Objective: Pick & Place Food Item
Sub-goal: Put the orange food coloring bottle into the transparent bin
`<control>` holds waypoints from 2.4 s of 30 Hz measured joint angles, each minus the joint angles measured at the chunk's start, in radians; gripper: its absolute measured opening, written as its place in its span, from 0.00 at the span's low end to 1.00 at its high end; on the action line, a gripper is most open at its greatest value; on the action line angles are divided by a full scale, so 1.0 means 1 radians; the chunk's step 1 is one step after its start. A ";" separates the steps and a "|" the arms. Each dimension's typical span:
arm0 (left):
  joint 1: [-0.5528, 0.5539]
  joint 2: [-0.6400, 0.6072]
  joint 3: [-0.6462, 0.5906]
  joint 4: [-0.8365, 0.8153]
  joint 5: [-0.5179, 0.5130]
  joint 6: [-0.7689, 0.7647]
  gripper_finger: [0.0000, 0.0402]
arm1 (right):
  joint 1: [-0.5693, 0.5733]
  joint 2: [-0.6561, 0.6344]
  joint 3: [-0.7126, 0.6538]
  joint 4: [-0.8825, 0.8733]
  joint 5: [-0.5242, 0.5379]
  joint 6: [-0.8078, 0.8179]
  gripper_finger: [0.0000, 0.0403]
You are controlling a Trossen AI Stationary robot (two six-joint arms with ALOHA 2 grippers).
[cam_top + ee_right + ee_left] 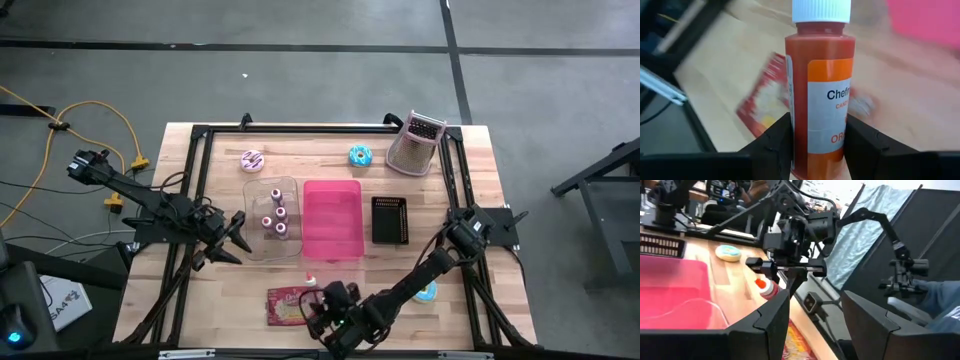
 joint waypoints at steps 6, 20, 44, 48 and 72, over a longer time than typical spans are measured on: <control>0.000 0.000 0.000 0.008 0.046 -0.021 0.44 | -0.040 -0.001 0.001 0.207 0.064 -0.300 0.32; 0.000 0.000 0.000 0.079 0.035 0.069 0.44 | -0.156 -0.003 0.002 0.638 -0.006 -0.867 0.32; 0.000 0.000 0.000 0.079 -0.129 0.139 0.44 | -0.255 -0.004 0.002 0.770 -0.079 -1.084 0.32; 0.000 0.000 0.000 0.100 -0.136 0.147 0.44 | -0.265 -0.004 0.002 0.776 -0.102 -1.101 0.32; 0.062 0.000 0.000 0.158 -0.130 0.192 0.44 | -0.321 -0.005 0.002 0.809 -0.191 -1.133 0.32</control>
